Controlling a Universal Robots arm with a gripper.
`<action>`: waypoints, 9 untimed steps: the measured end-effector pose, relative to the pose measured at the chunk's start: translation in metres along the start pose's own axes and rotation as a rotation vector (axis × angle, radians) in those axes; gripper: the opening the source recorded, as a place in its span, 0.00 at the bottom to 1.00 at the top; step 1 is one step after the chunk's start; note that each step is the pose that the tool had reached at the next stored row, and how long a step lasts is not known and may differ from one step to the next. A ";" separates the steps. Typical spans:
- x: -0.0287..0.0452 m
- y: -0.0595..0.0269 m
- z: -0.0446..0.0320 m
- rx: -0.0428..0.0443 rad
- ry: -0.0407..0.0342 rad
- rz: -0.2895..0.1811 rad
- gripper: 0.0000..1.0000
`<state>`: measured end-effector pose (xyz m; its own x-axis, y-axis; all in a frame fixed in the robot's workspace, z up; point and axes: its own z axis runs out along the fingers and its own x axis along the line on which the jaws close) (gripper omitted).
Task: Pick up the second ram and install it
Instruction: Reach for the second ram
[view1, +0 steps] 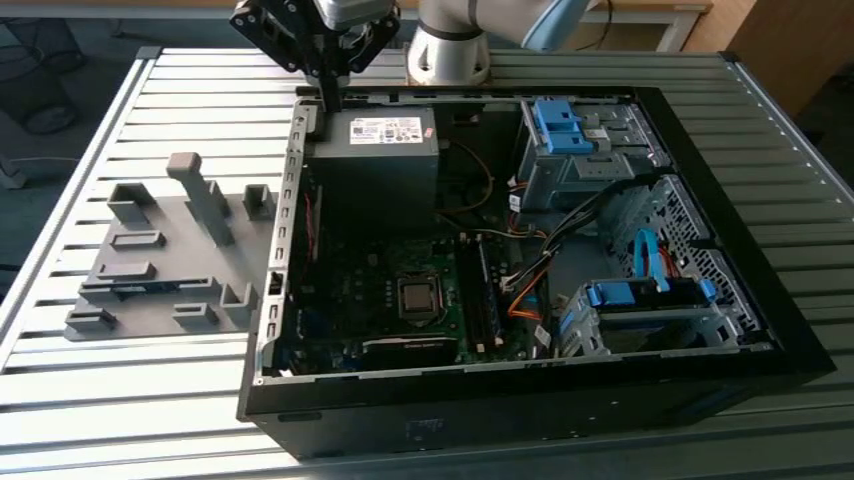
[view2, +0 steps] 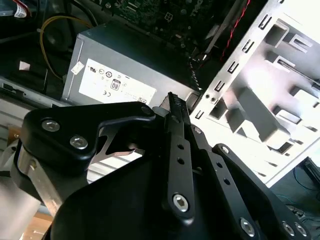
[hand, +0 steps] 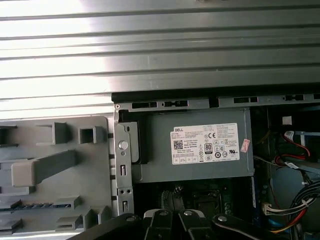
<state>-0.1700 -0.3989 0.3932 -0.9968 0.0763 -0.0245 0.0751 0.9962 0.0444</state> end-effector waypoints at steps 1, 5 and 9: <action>0.0005 0.0000 0.0000 0.0000 0.0000 0.000 0.11; 0.0021 -0.0002 0.0000 -0.0001 0.0000 0.000 0.11; 0.0036 -0.0003 -0.0001 0.0000 0.0000 0.000 0.11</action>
<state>-0.1736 -0.3989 0.3931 -0.9968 0.0761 -0.0245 0.0750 0.9962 0.0444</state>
